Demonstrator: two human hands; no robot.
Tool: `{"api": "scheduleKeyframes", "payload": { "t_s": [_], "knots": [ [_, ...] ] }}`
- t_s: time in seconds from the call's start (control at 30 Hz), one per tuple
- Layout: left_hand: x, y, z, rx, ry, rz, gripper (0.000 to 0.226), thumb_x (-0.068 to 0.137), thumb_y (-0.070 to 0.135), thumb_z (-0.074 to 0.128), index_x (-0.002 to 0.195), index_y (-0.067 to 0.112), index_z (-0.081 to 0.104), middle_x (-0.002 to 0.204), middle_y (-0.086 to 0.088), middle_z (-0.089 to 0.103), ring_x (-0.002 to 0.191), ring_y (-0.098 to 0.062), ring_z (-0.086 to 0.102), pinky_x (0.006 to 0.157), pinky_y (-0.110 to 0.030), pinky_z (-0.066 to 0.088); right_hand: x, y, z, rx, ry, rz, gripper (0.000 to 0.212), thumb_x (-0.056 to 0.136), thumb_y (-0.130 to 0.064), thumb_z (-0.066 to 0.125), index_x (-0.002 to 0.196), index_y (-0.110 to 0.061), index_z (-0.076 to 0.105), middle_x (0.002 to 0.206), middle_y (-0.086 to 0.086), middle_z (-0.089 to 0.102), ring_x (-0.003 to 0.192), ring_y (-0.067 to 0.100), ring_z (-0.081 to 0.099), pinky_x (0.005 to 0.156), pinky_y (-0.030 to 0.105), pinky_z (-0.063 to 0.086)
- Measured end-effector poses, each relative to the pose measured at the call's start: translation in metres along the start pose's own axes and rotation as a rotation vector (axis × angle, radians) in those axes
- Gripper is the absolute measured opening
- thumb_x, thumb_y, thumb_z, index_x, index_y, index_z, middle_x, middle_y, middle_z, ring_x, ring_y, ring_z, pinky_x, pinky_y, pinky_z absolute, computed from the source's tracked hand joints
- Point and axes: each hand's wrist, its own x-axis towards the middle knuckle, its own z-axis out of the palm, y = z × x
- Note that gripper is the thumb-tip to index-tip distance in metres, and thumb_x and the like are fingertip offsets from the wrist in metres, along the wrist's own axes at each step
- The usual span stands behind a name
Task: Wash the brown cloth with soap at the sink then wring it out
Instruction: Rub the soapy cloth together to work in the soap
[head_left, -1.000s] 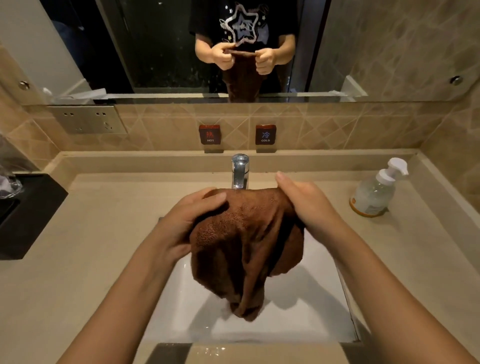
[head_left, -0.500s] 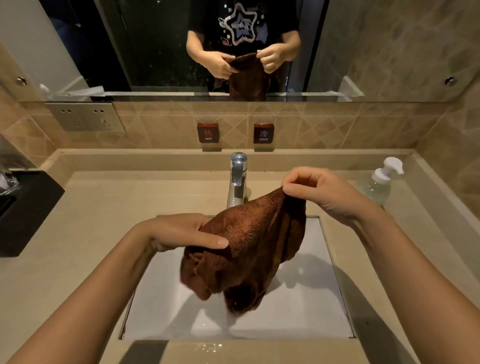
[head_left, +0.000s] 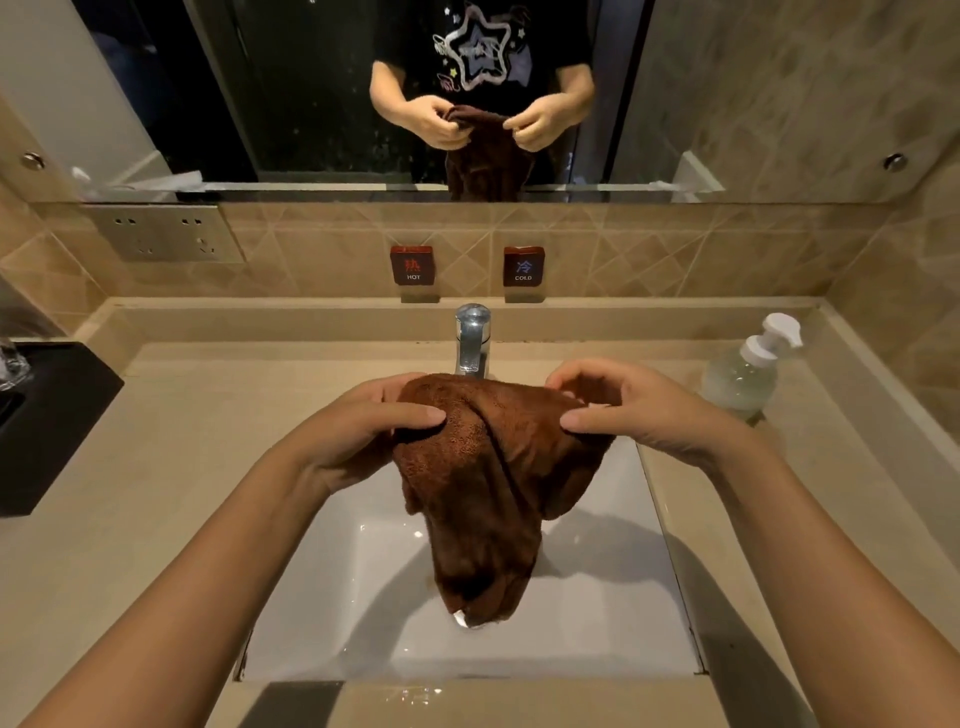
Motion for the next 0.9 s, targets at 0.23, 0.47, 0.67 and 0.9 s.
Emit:
{"api": "scheduleKeyframes", "payload": {
  "t_s": [0.23, 0.47, 0.67, 0.9],
  "knots": [
    [0.001, -0.004, 0.016, -0.346, -0.138, 0.027, 0.028, 0.057, -0.009, 0.062, 0.079, 0.003, 0.075, 0.081, -0.012, 0.072, 0.077, -0.022, 0.071, 0.069, -0.029, 0.057, 0.003, 0.059, 0.033, 0.021, -0.153, 0.168, 0.035, 0.084, -0.025, 0.065, 0.108, 0.000, 0.060, 0.117, 0.017, 0.062, 0.109, 0.024, 0.059, 0.098, 0.036, 0.045],
    [0.002, -0.017, 0.015, -0.447, 0.080, -0.016, 0.011, 0.061, 0.014, 0.075, 0.067, 0.005, 0.073, 0.069, -0.009, 0.070, 0.061, -0.020, 0.069, 0.060, -0.026, 0.057, -0.007, 0.080, 0.053, 0.432, 0.244, 0.305, 0.022, 0.093, -0.027, 0.052, 0.102, -0.014, 0.066, 0.089, 0.003, 0.068, 0.078, 0.013, 0.064, 0.065, 0.028, 0.052],
    [0.008, -0.032, 0.012, -0.360, 0.379, 0.004, 0.015, 0.090, 0.021, 0.054, 0.088, 0.008, 0.062, 0.082, -0.008, 0.066, 0.073, -0.018, 0.066, 0.071, -0.030, 0.054, -0.013, 0.040, 0.053, -0.239, 0.622, 0.161, 0.046, 0.095, -0.031, 0.048, 0.050, -0.021, 0.039, 0.050, -0.007, 0.039, 0.049, 0.006, 0.037, 0.048, 0.016, 0.029],
    [0.022, -0.034, 0.071, -0.177, 0.504, -0.009, 0.037, 0.093, 0.032, 0.055, 0.100, -0.001, 0.069, 0.088, -0.017, 0.069, 0.081, -0.025, 0.065, 0.075, -0.035, 0.050, 0.030, -0.012, 0.117, -0.457, 0.740, -0.037, 0.045, 0.098, -0.035, 0.037, 0.057, -0.018, 0.044, 0.053, -0.002, 0.047, 0.051, 0.017, 0.046, 0.048, 0.028, 0.029]
  ]
}}
